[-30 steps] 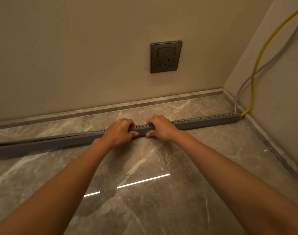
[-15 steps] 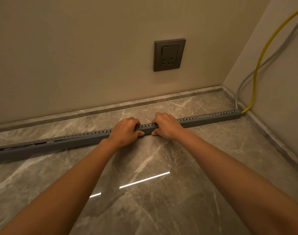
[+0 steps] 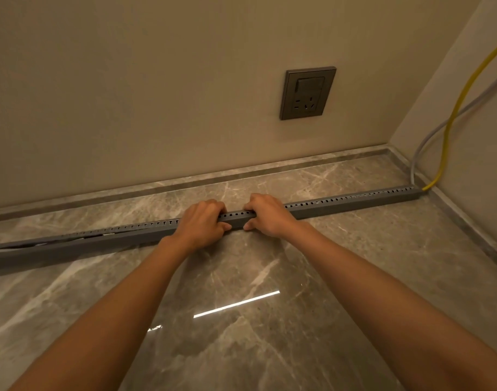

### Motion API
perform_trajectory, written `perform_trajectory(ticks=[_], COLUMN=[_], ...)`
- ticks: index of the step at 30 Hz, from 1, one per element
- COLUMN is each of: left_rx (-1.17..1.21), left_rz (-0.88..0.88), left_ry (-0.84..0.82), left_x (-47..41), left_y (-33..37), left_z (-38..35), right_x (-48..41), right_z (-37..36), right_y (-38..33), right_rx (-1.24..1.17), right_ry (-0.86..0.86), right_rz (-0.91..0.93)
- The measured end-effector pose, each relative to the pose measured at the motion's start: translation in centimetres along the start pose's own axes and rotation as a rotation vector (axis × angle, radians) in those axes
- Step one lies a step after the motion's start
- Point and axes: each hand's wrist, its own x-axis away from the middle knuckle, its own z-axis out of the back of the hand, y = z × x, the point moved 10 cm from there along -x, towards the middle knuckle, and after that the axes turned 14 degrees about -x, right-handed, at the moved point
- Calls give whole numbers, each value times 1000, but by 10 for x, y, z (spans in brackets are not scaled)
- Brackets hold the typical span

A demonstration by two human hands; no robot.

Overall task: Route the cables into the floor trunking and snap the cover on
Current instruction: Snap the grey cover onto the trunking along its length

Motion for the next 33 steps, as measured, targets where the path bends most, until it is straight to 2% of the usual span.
perform_trajectory(ticks=[8, 15, 20, 28, 33], left_rx=[-47, 114, 105, -81, -106], left_rz=[-8, 31, 179, 189, 177], left_ry=[4, -65, -124, -50, -40], left_x=[-1, 7, 18, 21, 18], left_y=[1, -19, -61, -54, -45], left_z=[3, 1, 1, 4, 7], right_x=[-2, -10, -14, -15, -16], right_z=[1, -12, -25, -25, -23], right_y=[-2, -18, -37, -45, -41], right_rx=[14, -59, -92, -13, 0], right_ry=[-19, -143, -123, -47, -33], right_rz=[-5, 13, 84, 168, 172])
